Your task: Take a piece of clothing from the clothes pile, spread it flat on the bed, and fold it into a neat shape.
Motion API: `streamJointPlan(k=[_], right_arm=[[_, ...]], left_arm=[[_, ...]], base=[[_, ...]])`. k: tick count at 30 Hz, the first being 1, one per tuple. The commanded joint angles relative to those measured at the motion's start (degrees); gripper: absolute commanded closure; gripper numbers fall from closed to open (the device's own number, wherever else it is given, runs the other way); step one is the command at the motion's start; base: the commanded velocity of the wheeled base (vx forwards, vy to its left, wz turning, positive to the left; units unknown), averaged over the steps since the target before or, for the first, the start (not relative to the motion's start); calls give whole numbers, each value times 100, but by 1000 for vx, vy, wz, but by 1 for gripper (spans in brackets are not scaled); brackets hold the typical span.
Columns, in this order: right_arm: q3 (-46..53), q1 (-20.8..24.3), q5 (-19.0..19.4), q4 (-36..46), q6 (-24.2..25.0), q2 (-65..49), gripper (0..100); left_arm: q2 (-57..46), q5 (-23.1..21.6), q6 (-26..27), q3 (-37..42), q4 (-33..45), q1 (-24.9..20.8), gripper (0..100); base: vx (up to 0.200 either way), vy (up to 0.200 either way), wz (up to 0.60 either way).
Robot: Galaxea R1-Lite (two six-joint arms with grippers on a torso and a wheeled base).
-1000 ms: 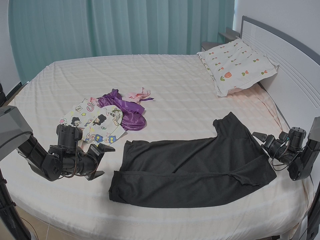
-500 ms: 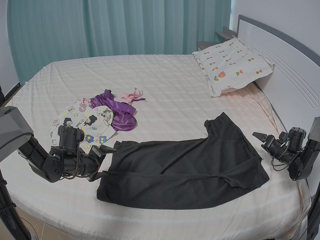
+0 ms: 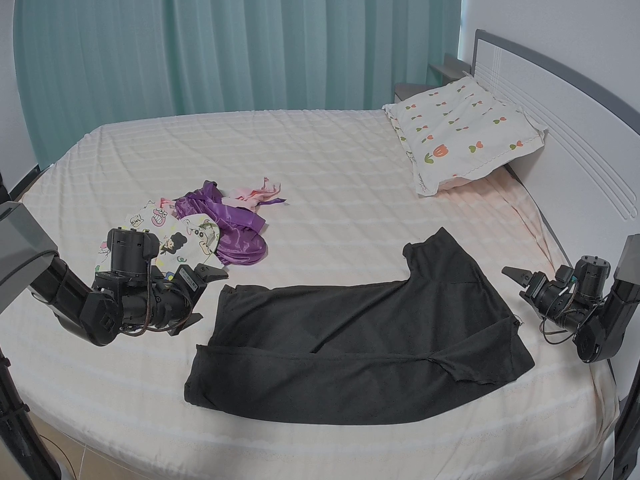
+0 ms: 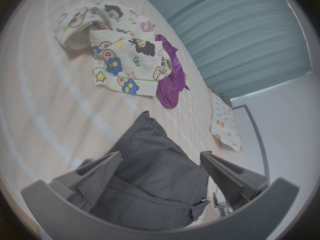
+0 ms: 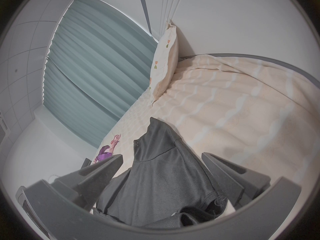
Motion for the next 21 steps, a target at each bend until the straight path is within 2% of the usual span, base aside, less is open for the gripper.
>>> streamJointPlan(k=[1, 5, 7, 8, 9, 10, 21], right_arm=[[17, 11, 3, -2, 1, 2, 0], [17, 11, 3, -2, 1, 2, 0], [26, 11, 3, -2, 1, 2, 0], [26, 11, 3, -2, 1, 2, 0], [17, 11, 3, -2, 1, 2, 0], [26, 11, 3, -2, 1, 2, 0], [35, 11, 12, -2, 1, 11, 0]], left_arm=[[610, 71, 477, -428, 28, 35, 0], [980, 334, 890, -735, 45, 17, 0], [1489, 607, 1505, -982, 28, -18, 0], [1489, 607, 1505, -982, 28, -18, 0], [1753, 862, 1831, -1140, 1, -53, 0], [1894, 1046, 1919, -1316, 1, -71, 0], [2078, 1117, 1883, -1913, 28, -115, 0]], base=[[0, 0, 0], [0, 0, 0], [0, 0, 0], [0, 0, 0], [0, 0, 0], [0, 0, 0], [0, 0, 0]])
